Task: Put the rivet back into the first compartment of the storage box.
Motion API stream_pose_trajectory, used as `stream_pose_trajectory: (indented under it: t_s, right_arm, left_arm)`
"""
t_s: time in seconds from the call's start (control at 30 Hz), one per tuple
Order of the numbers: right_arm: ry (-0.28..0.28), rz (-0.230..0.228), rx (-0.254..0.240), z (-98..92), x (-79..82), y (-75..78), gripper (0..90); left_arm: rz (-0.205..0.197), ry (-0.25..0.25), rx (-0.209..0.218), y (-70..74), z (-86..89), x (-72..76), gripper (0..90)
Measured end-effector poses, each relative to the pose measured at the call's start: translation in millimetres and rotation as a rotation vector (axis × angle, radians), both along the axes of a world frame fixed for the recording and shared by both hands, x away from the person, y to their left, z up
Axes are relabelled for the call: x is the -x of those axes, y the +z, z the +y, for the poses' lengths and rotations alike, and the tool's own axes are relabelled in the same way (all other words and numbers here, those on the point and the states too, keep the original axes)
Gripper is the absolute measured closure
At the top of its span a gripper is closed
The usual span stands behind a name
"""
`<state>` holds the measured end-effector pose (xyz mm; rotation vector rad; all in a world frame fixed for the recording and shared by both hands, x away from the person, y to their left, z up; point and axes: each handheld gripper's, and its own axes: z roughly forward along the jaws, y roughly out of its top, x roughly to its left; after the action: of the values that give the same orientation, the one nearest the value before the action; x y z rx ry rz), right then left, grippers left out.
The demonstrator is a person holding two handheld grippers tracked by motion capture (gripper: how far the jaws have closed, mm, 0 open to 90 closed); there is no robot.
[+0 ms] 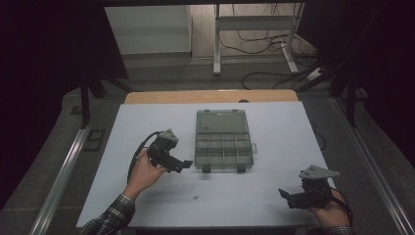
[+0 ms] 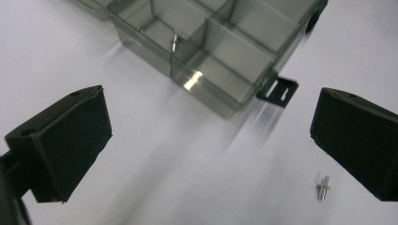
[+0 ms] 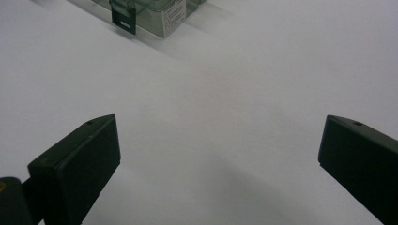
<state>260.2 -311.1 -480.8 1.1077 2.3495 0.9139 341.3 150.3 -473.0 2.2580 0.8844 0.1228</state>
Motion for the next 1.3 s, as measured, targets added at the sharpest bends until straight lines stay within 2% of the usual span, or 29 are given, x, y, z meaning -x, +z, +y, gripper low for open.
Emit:
stream_pose_trajectory:
  t_s: [0.17, 0.47, 0.57, 0.73, 0.93, 1.2, 1.3]
  right_arm:
    - [0.002, 0.0, 0.004, 0.4, 0.4, -0.1, 0.0]
    - [0.007, -0.001, 0.009, 0.9, 0.6, -0.2, 0.0]
    - [0.007, -0.001, 0.009, 1.1, 0.6, -0.3, 0.0]
    - [0.012, -0.001, 0.011, 1.1, 0.6, -0.2, 0.0]
    - [0.014, -0.002, 0.014, 1.1, 0.6, -0.3, 0.0]
    - [0.016, -0.001, 0.017, 1.7, 0.6, -0.4, 0.0]
    - [0.017, 0.0, 0.017, 1.8, 0.5, -0.5, 0.0]
  left_arm:
    - [0.008, -0.012, -0.04, -3.4, 0.0, 7.5, 0.0]
    - [0.033, -0.034, -0.032, -5.9, 3.2, 20.0, 0.0]
    - [0.058, -0.039, -0.026, -7.1, 4.1, 24.6, 0.0]
    - [0.08, -0.05, -0.039, -10.3, 4.7, 32.4, 0.0]
    - [0.087, -0.058, -0.051, -11.0, 0.4, 43.0, 0.0]
    - [0.081, -0.072, -0.154, -15.5, -12.9, 58.6, 0.0]
    - [0.102, -0.082, -0.161, -18.1, -18.7, 59.9, 0.0]
